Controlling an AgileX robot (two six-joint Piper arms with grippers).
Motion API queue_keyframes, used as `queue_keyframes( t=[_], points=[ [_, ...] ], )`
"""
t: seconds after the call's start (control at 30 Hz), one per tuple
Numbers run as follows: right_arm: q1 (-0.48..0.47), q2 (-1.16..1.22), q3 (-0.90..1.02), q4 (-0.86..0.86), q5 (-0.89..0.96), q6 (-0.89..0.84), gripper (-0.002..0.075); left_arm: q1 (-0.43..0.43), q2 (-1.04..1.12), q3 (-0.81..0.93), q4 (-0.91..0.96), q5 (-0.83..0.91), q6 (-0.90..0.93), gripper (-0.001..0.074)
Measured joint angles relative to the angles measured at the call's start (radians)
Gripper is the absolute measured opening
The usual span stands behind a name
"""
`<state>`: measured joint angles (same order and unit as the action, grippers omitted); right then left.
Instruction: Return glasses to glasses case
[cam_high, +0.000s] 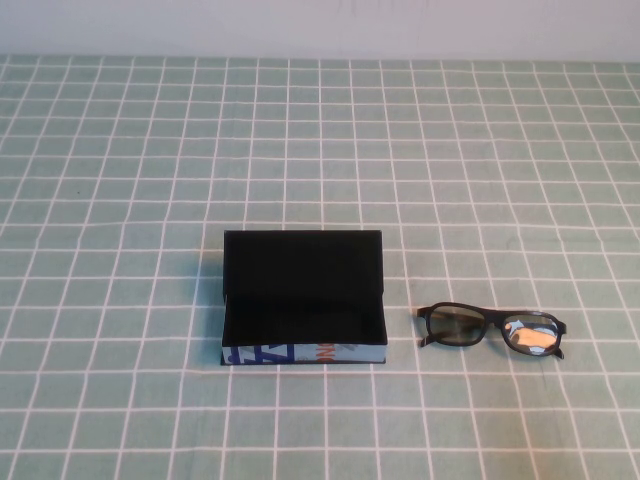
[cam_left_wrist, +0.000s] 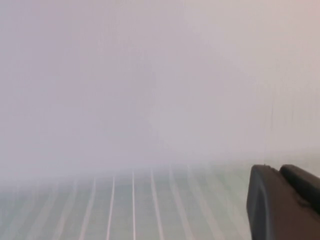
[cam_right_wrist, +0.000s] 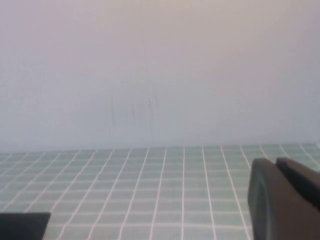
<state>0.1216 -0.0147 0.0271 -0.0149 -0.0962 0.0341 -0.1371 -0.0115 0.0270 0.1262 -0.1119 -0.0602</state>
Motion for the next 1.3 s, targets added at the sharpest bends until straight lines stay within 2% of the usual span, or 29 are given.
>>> queue_keyframes(
  t=[0.17,0.5,0.6,0.7,0.77,0.93,1.1,1.3],
  points=[
    [0.000,0.000,0.000,0.000,-0.130,0.000,-0.0011,0.000,0.000,0.000,0.005,-0.298,0.005,0.0001],
    [0.000,0.000,0.000,0.000,-0.601,0.000,-0.0011,0.000,0.000,0.000,-0.003,-0.552,-0.017,0.0001],
    [0.000,0.000,-0.041,0.000,-0.628,0.019,-0.0011,0.000,-0.002,-0.005,-0.003,-0.658,-0.049,0.0001],
    [0.000,0.000,-0.154,0.000,-0.601,0.056,-0.0011,0.000,-0.002,-0.080,-0.003,-0.666,-0.079,0.0001],
    [0.000,0.000,-0.266,0.000,-0.539,0.111,-0.0011,0.000,-0.003,-0.169,-0.003,-0.594,-0.091,0.0001],
    [0.000,0.053,-0.556,-0.057,-0.261,0.256,-0.0011,0.000,0.014,-0.406,-0.003,-0.282,-0.134,0.0001],
    [0.000,0.234,-0.821,-0.093,0.040,0.281,-0.0011,0.000,0.166,-0.662,-0.003,0.014,-0.149,0.0001],
    [0.000,0.499,-0.994,-0.104,0.420,0.276,-0.0011,0.000,0.401,-0.881,-0.003,0.487,-0.085,0.0001]
  ],
)
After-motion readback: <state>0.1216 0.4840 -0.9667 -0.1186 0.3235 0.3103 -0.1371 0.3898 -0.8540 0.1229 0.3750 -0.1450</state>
